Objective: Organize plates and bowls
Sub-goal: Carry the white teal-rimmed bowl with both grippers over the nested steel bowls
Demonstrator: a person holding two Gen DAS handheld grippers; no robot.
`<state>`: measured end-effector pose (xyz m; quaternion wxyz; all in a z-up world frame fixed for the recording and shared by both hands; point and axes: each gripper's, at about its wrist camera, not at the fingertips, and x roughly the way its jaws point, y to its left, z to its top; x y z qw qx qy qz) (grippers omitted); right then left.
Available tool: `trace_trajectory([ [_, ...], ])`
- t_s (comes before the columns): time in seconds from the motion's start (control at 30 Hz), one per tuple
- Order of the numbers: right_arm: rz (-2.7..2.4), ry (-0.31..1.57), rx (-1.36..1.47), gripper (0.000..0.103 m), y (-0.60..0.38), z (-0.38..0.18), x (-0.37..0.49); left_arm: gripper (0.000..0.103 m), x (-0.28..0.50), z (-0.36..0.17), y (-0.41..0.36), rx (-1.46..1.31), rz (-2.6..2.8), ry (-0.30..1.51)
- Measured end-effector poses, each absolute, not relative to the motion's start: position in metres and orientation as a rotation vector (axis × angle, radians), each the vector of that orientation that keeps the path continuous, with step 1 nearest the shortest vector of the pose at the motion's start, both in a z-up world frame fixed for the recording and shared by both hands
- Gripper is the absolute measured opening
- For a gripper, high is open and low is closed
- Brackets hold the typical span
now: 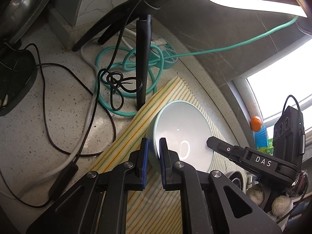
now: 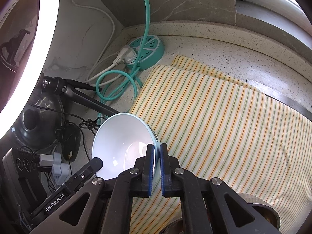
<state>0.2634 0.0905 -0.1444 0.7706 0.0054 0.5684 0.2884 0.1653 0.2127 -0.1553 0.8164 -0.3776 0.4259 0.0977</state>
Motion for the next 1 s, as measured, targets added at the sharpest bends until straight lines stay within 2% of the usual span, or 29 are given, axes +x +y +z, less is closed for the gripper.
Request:
trace_trajectory([
  [1.0,0.68,1.203,0.037,0.005,0.076,-0.113,0.226,0.009,0.127,-0.122,0.202,-0.775,0.199,0.862],
])
